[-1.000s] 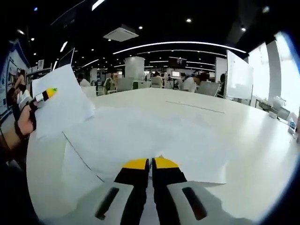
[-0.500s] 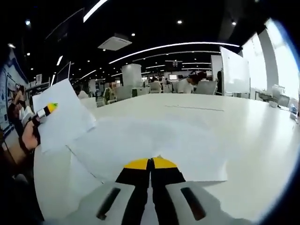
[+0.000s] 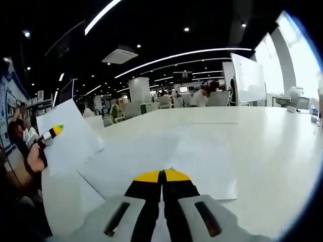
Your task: Organize the stack of printing papers by aligning and flattening the scattered papers on the table
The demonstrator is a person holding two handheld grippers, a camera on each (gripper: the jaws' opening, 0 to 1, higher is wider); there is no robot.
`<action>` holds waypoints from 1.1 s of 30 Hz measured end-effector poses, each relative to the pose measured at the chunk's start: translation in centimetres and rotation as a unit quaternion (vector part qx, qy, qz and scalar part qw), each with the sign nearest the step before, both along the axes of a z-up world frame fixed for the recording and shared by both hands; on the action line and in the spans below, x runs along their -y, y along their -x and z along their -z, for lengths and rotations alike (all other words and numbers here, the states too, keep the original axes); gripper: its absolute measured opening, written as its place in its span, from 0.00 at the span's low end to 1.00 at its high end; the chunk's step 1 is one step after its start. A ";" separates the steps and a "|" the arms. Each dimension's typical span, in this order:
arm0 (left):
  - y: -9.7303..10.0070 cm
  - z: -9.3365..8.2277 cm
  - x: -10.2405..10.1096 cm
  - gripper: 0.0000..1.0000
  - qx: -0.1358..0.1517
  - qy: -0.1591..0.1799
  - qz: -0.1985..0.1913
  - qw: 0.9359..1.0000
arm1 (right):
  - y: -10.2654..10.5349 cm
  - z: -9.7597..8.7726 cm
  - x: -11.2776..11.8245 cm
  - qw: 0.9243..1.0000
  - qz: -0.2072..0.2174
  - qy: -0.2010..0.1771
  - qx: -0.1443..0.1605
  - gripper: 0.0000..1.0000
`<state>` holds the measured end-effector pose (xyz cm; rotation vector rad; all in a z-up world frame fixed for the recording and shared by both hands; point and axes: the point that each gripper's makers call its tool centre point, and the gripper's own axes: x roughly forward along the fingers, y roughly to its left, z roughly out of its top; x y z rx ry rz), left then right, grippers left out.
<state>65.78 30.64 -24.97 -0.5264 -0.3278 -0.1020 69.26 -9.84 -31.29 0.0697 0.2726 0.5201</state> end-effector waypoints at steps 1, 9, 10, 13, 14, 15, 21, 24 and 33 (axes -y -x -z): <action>0.0 0.0 0.0 0.07 -0.001 0.000 0.000 1.000 | 0.0 -0.5 0.1 1.000 0.000 -0.005 0.005 0.00; 0.0 0.0 0.1 0.07 -0.002 0.001 0.000 1.000 | 0.0 -3.4 0.7 0.999 0.004 -0.038 0.031 0.00; 0.0 0.0 0.1 0.07 -0.002 0.001 0.000 1.000 | -0.1 -3.9 0.7 0.999 0.004 -0.041 0.035 0.00; 0.0 0.0 0.0 0.07 -0.002 0.001 0.000 1.000 | -0.1 -5.3 0.8 0.997 0.002 -0.052 0.052 0.00; 0.0 0.0 0.0 0.07 -0.002 0.001 -0.001 1.000 | 0.0 -5.7 0.8 0.997 0.000 -0.056 0.054 0.00; 0.0 0.0 0.0 0.07 -0.002 0.001 -0.001 1.000 | 0.2 -6.3 0.6 0.996 -0.003 -0.061 0.058 0.00; 0.0 0.1 0.0 0.07 -0.002 0.004 -0.001 1.000 | 0.9 -8.9 -0.4 0.993 -0.022 -0.053 0.099 0.00; 0.0 0.1 0.1 0.07 -0.002 0.005 0.000 1.000 | 1.1 -9.7 -0.7 0.992 -0.027 -0.054 0.108 0.00; 0.1 0.1 0.1 0.07 -0.001 0.008 0.003 1.000 | 2.2 -12.1 -1.3 0.988 -0.036 -0.075 0.129 0.00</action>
